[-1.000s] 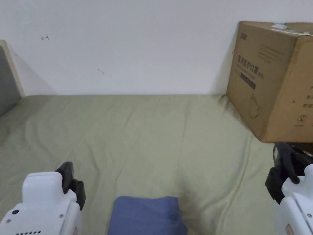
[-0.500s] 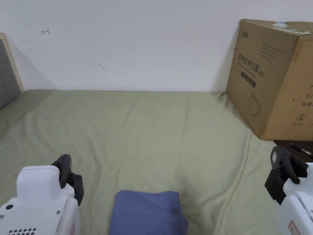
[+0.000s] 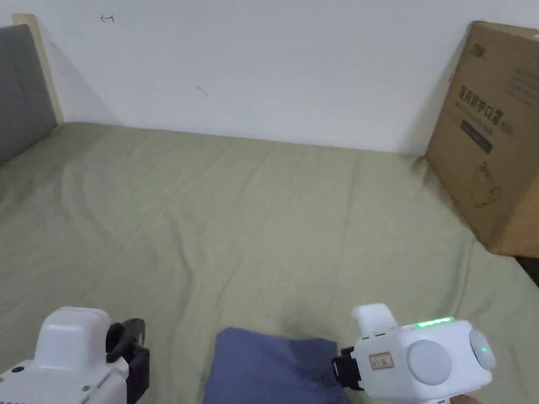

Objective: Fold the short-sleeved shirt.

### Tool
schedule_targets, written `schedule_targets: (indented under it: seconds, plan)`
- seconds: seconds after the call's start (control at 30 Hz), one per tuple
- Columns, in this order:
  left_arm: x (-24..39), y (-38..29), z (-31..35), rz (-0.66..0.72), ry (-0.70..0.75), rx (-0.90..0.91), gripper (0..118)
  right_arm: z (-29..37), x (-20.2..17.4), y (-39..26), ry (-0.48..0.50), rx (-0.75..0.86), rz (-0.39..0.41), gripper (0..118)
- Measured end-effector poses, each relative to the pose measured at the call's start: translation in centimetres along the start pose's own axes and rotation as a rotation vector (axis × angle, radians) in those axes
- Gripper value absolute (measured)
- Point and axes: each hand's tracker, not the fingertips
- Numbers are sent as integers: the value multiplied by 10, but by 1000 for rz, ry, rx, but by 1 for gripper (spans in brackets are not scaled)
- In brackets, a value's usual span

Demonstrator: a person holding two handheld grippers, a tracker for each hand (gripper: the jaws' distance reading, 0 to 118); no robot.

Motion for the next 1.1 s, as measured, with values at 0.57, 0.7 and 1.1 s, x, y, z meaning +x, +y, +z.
schedule_targets:
  seconds: [0.57,0.7,1.1]
  plan:
    - [-52,-62,-228,682,-769,-808,118,-47,21,-28,45,-42,-14,0]
    - [-35,-57,-259,780,-1004,-807,118,-48,23,-32,56,-15,-26,0]
    - [7,-32,-243,439,-756,-813,18,-30,32,-48,111,94,-93,0]
